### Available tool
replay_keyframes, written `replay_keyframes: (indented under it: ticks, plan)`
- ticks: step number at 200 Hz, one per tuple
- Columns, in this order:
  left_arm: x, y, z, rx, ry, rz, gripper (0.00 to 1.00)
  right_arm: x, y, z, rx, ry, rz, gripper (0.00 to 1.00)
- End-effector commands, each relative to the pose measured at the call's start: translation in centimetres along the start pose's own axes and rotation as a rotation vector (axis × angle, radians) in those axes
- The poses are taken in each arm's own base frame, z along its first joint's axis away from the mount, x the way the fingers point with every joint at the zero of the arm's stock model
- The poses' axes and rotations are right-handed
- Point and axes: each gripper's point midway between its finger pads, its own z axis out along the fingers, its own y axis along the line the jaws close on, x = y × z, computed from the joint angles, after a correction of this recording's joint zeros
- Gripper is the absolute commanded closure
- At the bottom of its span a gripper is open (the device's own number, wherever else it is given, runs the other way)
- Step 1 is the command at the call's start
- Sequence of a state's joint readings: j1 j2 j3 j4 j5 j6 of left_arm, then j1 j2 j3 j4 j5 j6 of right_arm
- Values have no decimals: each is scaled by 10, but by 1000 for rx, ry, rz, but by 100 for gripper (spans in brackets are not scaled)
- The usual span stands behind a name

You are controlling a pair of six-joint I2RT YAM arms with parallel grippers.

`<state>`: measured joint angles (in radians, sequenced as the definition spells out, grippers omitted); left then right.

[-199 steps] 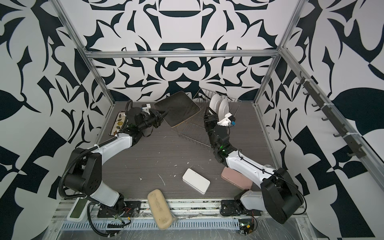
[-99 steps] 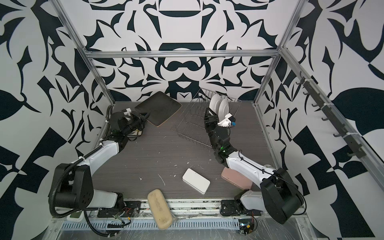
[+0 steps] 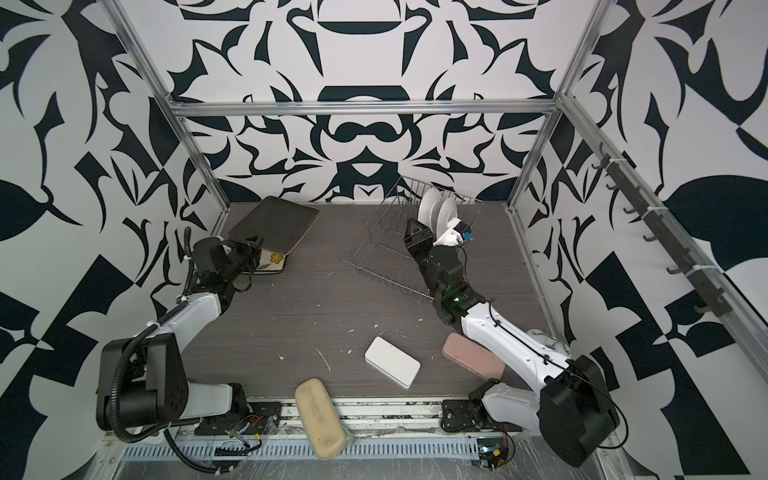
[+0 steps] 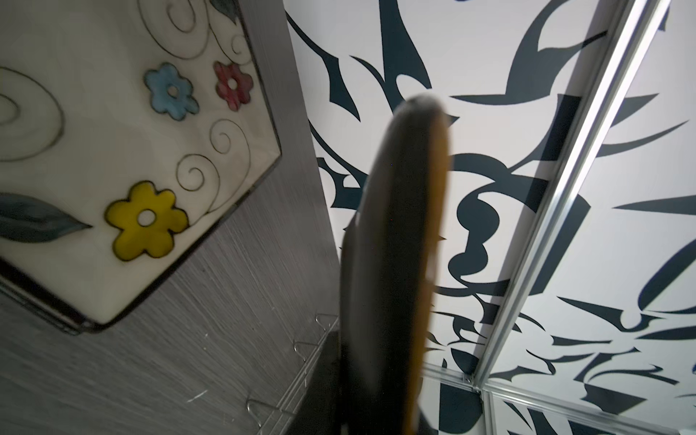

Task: Unload the plates from the dish rack
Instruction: 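Carry the dark plate with the left gripper while the right gripper releases it, then lower the dark plate onto the floral stack while the right gripper returns to the rack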

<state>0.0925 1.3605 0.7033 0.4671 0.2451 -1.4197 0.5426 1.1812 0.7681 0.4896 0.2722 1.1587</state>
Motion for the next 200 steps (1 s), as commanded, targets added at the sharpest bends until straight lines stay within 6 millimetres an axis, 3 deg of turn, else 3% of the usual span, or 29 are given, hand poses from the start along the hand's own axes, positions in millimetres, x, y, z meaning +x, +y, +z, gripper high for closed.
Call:
replay_keyframes:
  ticks: [1, 39, 81, 103, 200]
  plan:
    - [-21, -62, -15, 218, -96, 80, 100, 10, 11, 1, -20, 84, -74, 52]
    - [-39, -45, -12, 187, -195, 72, 100, 45, 8, 11, 6, 279, -207, 52]
    - [-57, -20, -10, 138, -298, 51, 100, 72, 13, 27, -18, 402, -210, 51]
    - [-64, -6, -9, 95, -335, 24, 100, 82, 14, 33, -35, 442, -221, 50]
    - [-81, 14, 9, 51, -384, 30, 100, 121, 24, 60, -116, 605, -189, 50]
